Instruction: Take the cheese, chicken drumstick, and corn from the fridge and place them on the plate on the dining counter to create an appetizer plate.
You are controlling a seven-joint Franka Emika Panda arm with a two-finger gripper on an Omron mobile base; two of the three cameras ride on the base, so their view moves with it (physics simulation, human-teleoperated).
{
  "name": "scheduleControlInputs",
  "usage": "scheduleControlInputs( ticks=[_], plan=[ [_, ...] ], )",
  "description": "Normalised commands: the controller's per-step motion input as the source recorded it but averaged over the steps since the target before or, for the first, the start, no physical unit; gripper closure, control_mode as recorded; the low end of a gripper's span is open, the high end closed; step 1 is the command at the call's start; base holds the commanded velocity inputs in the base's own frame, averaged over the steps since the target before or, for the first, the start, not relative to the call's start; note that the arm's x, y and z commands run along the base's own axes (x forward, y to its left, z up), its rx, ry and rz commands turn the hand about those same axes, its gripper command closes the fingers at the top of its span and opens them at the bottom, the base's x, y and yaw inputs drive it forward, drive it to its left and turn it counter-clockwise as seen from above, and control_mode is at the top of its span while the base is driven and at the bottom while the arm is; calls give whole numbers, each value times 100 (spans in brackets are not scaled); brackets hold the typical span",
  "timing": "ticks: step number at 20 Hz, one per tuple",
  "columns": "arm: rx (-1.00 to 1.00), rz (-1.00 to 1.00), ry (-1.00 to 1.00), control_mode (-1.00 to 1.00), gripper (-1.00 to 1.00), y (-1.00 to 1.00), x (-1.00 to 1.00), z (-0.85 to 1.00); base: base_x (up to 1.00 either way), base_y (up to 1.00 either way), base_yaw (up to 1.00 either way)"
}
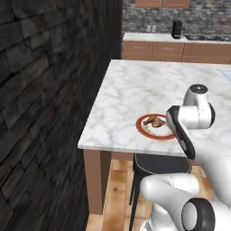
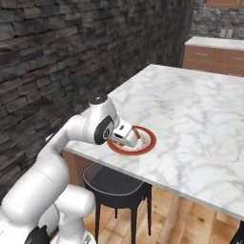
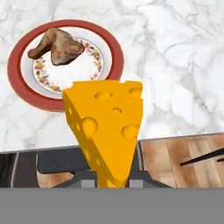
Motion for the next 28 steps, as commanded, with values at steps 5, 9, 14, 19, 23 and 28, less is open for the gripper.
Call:
scheduleControlInputs(
  ticks=[5,9,14,19,23,28],
  plan=[
    [0,0,0,-100,100,-7,47,-35,0,0,0],
    [0,0,1,-100,100,-8,42,-36,0,0,0],
    [0,0,0,-100,100,-9,39,-39,0,0,0],
    [0,0,0,-100,100,-6,48,-32,0,0,0],
    [0,0,0,-100,100,-1,48,-32,0,0,0],
    [0,0,0,-100,100,-6,51,-38,0,0,0]
  ],
)
